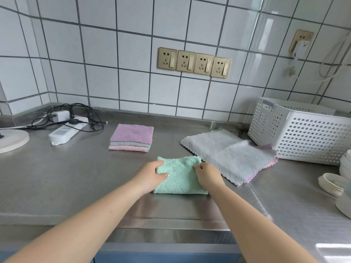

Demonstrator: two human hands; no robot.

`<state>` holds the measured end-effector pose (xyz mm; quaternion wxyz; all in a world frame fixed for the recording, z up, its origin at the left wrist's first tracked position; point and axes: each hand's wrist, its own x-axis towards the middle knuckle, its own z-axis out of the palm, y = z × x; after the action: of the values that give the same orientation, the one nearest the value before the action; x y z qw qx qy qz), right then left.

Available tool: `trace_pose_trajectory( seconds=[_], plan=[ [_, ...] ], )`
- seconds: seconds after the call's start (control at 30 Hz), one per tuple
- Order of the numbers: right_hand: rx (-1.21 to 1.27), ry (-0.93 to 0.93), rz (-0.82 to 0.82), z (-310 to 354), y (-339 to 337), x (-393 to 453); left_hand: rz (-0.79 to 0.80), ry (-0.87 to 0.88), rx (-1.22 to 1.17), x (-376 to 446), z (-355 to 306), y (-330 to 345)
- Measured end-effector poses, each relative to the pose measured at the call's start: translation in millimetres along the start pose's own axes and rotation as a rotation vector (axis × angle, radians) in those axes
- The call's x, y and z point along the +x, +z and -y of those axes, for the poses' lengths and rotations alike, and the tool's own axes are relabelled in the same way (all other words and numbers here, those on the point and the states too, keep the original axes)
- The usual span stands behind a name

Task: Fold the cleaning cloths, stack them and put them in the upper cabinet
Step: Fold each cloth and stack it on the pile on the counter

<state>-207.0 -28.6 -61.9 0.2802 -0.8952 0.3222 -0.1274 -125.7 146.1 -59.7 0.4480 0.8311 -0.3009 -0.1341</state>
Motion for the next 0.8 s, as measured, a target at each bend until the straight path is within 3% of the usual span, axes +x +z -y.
trace_pose_trajectory(
  seconds=[0.4, 0.53, 0.67, 0.8],
  plan=[
    [-0.082, 0.077, 0.071, 5, 2, 11, 0.071, -0.122, -0.042, 8, 2, -4],
    [0.016, 0.105, 0.005, 9, -13, 12, -0.035, -0.049, 0.268, 7, -2, -8],
    [-0.134, -0.126, -0.129, 28, -15, 6, -0.108, 0.152, 0.490, 13, -8, 0],
    [-0.354, -0.392, 0.054, 36, 24, -4, 0.008, 0.168, 0.668, 21, -18, 20]
  ],
)
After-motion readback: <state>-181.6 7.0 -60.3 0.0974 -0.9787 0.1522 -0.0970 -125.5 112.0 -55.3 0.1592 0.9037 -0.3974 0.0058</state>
